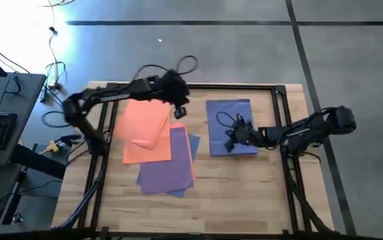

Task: Organize paper
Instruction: Stack the blue paper on top of the blue paper

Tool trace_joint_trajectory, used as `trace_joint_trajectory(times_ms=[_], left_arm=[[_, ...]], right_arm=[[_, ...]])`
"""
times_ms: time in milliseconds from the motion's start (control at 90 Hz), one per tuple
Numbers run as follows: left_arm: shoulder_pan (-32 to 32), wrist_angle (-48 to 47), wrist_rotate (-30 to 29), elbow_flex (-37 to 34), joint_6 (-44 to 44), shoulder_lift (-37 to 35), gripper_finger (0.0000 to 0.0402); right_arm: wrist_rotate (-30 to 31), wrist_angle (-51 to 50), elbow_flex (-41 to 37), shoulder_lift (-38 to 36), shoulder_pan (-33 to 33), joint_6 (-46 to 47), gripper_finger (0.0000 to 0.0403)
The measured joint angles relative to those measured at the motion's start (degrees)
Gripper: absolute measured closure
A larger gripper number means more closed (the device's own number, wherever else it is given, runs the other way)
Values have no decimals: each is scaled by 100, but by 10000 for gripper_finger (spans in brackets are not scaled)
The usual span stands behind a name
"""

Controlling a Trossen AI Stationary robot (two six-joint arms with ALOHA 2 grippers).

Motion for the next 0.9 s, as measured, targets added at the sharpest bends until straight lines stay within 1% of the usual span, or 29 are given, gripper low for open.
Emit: trace_joint_trajectory(times_ms=[100,167,300,467,556,689,900], left_arm=[[54,229,-228,-717,-280,-566,402],[55,373,-484,-1120,-475,-920,402],[55,480,-947,-1765,-883,-1544,402],[66,550,-1278,-2299,-1065,-2125,402],[66,529,-1400,-2483,-1093,-2311,402],[63,558,-1402,-2685,-1140,-2575,402],[63,140,-1459,-2793,-1261,-2979,402]], right_arm=[[-253,-148,-30,221,-224,-12,403],[-267,-279,-2,300,-290,167,403],[82,-721,2,355,-314,625,403],[394,-1329,18,341,-311,860,403],[416,-1430,18,328,-311,553,403],[368,-1506,16,285,-314,27,403],[280,-1879,9,106,-327,-665,403]])
